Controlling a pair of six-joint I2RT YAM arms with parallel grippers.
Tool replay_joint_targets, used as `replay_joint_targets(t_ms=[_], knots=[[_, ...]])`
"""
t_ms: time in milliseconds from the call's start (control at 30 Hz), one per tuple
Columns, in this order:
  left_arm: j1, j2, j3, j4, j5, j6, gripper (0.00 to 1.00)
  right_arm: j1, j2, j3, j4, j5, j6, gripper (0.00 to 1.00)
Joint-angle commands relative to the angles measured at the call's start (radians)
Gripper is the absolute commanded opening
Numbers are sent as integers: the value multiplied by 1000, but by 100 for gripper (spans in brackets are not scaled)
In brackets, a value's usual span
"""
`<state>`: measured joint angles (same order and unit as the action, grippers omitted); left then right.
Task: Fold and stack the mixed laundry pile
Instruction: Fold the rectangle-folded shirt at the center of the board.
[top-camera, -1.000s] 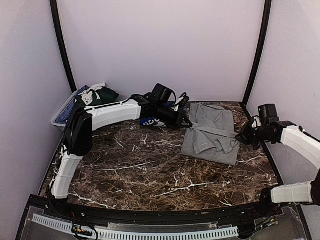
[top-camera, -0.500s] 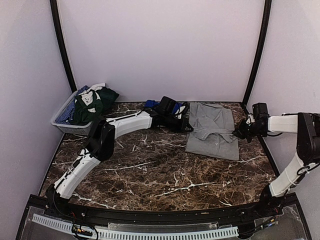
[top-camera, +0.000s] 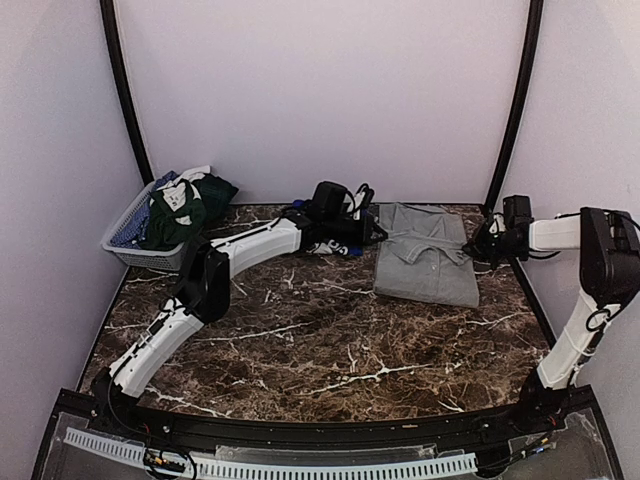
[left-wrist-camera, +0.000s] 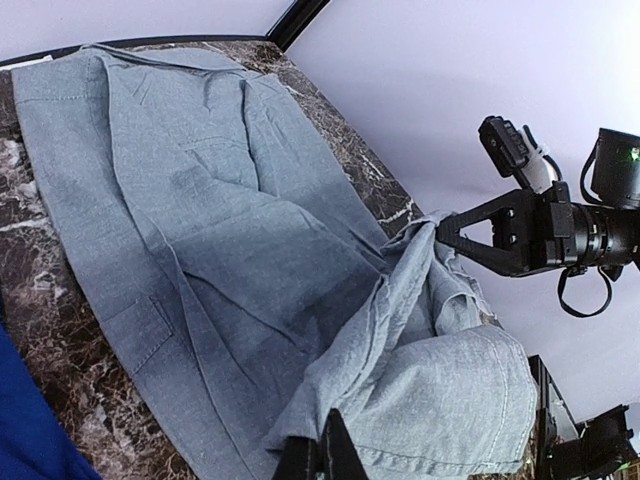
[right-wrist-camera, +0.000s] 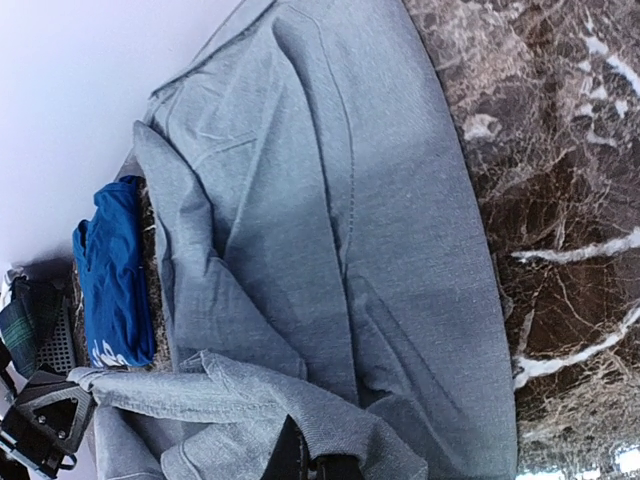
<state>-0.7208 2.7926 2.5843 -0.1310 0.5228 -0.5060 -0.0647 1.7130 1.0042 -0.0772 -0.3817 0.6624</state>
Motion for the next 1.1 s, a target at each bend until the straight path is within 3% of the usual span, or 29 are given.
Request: replay_joint_targets(t_ms=[0, 100, 200, 267, 367, 467, 500, 667, 767, 800, 867, 1067], knots=[[9, 58, 50, 41, -21, -26, 0, -18, 62, 22, 59, 25, -1, 0], [10, 87, 77, 41, -24, -27, 2, -20, 74, 47, 47, 39, -11, 0], [14, 94, 88, 49, -42, -23, 17, -25, 51, 66, 19, 76, -24, 2], [22, 90, 104, 46, -49, -23, 27, -33, 34, 84, 5, 84, -28, 9], [41, 48, 110, 9, -80, -7, 49, -53, 20, 112, -16, 59, -33, 39], [57, -17, 66, -13, -75, 10, 57, -58, 0, 140, -29, 29, -42, 78], [61, -59, 49, -20, -85, 24, 59, -58, 0, 161, -47, 18, -52, 84], [59, -216, -140, -44, -89, 68, 65, -56, -84, 172, -89, -102, -97, 86], [40, -360, -385, 1, -66, 108, 73, -33, -168, 108, -127, -172, -135, 86], [23, -423, -447, 42, -67, 121, 81, -18, -197, 88, -143, -181, -142, 86], [-5, -499, -607, 103, -58, 174, 86, 16, -271, 35, -149, -212, -147, 85], [-50, -604, -993, 383, 65, 157, 86, 124, -424, -92, -185, -244, -143, 73]])
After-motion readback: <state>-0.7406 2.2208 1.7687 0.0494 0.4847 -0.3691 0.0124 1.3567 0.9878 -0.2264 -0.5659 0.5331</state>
